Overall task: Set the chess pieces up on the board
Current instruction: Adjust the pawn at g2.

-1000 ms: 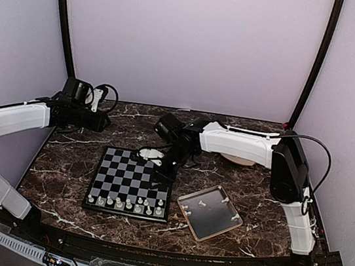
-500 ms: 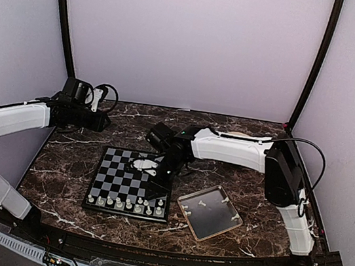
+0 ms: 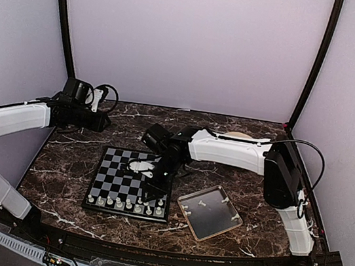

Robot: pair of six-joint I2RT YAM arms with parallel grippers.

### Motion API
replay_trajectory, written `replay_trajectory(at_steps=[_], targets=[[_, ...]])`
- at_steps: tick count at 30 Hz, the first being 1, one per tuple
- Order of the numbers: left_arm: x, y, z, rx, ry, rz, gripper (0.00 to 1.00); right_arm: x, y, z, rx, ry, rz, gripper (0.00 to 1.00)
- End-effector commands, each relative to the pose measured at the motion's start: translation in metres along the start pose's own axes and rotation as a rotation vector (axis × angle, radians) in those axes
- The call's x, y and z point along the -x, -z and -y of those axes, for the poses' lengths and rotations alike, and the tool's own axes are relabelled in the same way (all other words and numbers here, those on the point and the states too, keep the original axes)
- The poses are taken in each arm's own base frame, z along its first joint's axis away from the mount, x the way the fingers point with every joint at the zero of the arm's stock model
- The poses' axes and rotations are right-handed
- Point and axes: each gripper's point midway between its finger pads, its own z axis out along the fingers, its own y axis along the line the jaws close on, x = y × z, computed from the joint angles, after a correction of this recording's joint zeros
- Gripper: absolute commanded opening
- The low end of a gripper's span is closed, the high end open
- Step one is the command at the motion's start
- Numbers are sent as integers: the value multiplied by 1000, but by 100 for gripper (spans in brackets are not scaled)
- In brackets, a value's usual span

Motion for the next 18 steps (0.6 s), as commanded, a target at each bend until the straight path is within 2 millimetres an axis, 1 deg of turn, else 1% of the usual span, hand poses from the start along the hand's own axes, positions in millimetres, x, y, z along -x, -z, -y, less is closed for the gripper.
replay_trajectory(at_steps=[1,13,18], targets=[[6,2,2,-9,-5,18,37,1,-8,-3,-12,16,-24,42],[5,0,1,-9,-4,11,37,-6,-11,0,-40,22,-53,37],[5,0,2,-13,-4,9,37,-5,-11,-6,-21,35,-49,37]])
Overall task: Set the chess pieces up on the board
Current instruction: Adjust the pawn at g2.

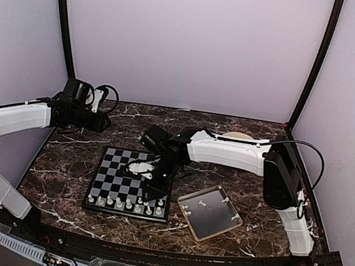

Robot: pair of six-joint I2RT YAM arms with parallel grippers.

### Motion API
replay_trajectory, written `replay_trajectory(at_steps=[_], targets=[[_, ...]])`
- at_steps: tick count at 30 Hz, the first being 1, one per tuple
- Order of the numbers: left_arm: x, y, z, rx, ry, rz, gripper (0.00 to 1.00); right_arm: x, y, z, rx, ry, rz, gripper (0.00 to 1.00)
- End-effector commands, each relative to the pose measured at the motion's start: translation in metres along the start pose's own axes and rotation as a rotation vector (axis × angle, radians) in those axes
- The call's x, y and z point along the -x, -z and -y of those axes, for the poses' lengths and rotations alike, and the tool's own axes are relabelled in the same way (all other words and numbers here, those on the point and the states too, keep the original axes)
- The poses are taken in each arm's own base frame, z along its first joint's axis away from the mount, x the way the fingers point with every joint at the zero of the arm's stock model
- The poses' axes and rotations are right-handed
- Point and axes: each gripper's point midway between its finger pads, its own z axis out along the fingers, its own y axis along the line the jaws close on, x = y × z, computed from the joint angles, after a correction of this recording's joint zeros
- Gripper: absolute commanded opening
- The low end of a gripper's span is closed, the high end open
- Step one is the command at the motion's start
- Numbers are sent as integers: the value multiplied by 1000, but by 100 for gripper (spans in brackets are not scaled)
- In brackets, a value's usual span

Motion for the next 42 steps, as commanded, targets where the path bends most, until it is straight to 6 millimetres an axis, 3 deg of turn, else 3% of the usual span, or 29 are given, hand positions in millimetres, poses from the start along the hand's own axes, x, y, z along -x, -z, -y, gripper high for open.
replay_trajectory(at_steps=[1,14,22,33,42], targets=[[5,1,2,-12,-4,13,37,-2,-7,-9,21,21,-20,37],[5,0,2,-13,-4,9,37,-6,-11,-5,-40,36,-56,36],[4,0,2,-9,-4,5,37,-14,-10,-4,-57,37,-73,26],[5,0,2,-12,-2,5,36,-10,-4,-7,-61,54,-57,14],[3,-2,2,-15,-2,-2,36,-12,1,-5,-89,67,-67,10]])
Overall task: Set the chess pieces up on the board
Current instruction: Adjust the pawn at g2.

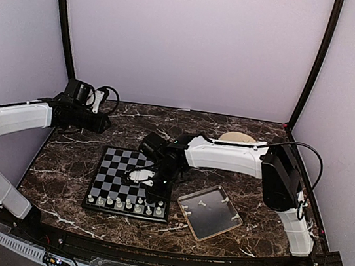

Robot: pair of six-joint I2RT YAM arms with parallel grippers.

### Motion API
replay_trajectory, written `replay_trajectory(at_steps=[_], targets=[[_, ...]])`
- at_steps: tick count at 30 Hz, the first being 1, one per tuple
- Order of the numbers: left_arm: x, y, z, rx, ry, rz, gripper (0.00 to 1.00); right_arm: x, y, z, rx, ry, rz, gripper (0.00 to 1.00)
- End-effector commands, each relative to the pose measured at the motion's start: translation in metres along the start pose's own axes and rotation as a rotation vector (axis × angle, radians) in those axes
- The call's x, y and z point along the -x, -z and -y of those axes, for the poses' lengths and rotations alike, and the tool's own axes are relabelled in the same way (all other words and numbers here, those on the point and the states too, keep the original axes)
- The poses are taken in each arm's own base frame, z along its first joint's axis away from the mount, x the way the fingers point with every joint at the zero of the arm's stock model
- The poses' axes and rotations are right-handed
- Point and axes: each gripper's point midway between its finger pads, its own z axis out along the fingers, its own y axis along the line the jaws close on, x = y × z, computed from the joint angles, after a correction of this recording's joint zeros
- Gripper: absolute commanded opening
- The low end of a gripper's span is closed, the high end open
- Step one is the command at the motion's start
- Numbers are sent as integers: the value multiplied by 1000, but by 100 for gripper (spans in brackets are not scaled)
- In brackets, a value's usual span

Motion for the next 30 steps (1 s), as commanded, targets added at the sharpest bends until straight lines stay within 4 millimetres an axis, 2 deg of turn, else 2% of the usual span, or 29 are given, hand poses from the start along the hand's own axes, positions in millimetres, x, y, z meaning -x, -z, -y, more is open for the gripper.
replay_trajectory(at_steps=[1,9,19,30], targets=[[7,2,3,-16,-3,12,36,5,16,-4,-39,35,14,10],[6,1,4,-24,-3,4,36,-1,22,-5,-61,46,9,11],[5,0,5,-28,-2,0,36,4,15,-4,-38,41,12,13],[5,-1,6,-32,-4,0,36,4,12,-4,-33,36,9,20]])
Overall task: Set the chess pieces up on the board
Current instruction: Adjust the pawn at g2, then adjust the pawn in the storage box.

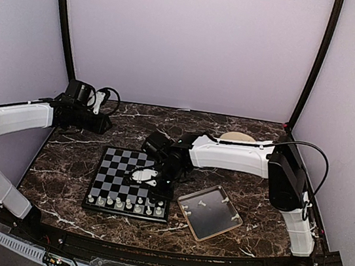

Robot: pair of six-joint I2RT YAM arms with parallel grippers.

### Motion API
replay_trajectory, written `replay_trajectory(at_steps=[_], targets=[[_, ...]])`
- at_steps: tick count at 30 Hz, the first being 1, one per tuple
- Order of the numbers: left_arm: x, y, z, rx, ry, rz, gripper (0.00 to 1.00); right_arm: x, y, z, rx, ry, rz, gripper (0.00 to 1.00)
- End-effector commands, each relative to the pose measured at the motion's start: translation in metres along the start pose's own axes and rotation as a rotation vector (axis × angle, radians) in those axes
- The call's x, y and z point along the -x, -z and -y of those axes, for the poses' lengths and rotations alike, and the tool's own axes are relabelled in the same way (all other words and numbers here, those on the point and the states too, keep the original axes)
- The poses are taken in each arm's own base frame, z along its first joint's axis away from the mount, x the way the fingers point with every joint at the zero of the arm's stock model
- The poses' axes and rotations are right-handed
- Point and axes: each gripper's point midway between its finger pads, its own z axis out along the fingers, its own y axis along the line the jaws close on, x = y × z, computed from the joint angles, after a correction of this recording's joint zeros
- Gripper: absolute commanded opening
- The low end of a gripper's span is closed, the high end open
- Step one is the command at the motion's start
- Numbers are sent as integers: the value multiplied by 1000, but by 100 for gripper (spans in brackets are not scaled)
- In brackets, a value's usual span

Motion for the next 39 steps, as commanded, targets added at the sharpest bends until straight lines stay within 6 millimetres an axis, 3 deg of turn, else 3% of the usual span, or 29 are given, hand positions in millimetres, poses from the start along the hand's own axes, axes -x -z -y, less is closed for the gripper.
replay_trajectory(at_steps=[1,6,11,18,21,28,30,34,39], targets=[[8,3,2,-10,-4,11,36,12,5,-4,2,17,25,24],[5,1,4,-23,-7,4,36,17,25,0,-40,34,41,39],[6,0,20,-115,-12,9,37,10,60,6,-62,23,63,44],[15,13,61,-298,-64,35,35,-34,102,25,-89,-85,128,44],[14,19,88,-346,-152,39,35,-65,119,34,-121,-146,155,44],[-8,38,185,-542,-411,32,36,-135,131,35,-182,-253,163,42],[-21,44,215,-598,-487,19,36,-150,131,33,-200,-268,166,41],[-44,50,255,-695,-602,7,38,-175,131,29,-201,-322,192,40],[-73,37,299,-794,-725,-83,38,-199,149,34,-237,-403,263,40]])
